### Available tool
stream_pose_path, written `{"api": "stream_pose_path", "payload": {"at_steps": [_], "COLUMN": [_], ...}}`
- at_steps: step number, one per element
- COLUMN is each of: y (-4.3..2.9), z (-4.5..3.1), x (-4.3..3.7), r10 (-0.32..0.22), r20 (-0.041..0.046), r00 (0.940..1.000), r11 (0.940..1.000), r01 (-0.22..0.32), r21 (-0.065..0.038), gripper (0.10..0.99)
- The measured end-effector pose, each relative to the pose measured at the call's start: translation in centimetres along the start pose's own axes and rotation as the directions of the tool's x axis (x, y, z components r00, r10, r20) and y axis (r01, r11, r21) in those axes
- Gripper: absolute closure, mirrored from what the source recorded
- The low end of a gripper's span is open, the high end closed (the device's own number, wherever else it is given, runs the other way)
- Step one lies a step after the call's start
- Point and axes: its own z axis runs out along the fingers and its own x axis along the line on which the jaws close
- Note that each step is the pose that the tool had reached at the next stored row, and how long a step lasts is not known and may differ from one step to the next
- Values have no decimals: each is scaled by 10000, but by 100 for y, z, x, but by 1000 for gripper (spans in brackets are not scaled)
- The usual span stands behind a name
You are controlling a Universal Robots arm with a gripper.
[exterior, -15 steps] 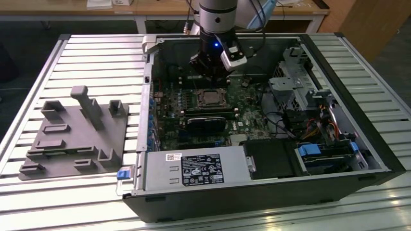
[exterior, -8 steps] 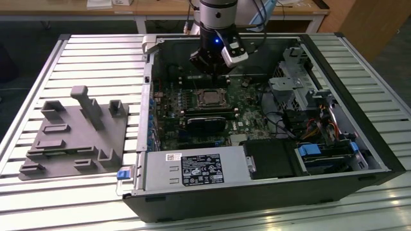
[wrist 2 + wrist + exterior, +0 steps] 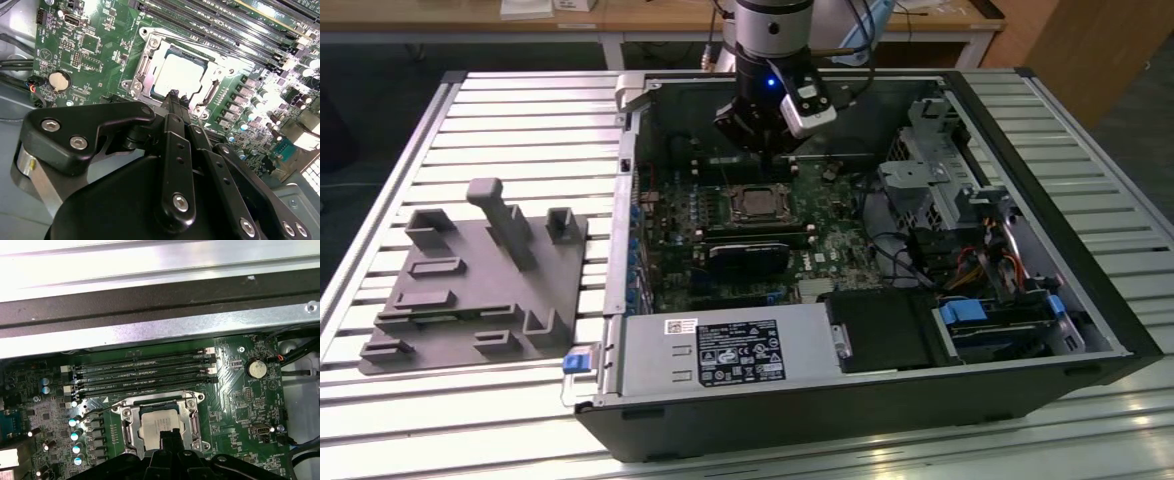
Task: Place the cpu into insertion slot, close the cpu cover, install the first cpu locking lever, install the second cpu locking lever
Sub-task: 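Install the first cpu locking lever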
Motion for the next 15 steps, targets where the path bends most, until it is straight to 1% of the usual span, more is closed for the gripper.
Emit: {"api": "stream_pose_path", "payload": {"at_steps": [6, 9, 12, 15], "y": [0, -2, -9, -19], "z": [0, -2, -3, -6], "x": [0, 12, 54, 129], "r10": [0, 1, 0, 0], "r20": [1, 1, 1, 6], "r00": [10000, 10000, 10000, 10000], "r11": [10000, 10000, 10000, 10000], "r01": [0, -1, 0, 0], "r21": [1, 3, 2, -1], "gripper": [980, 980, 980, 980]}}
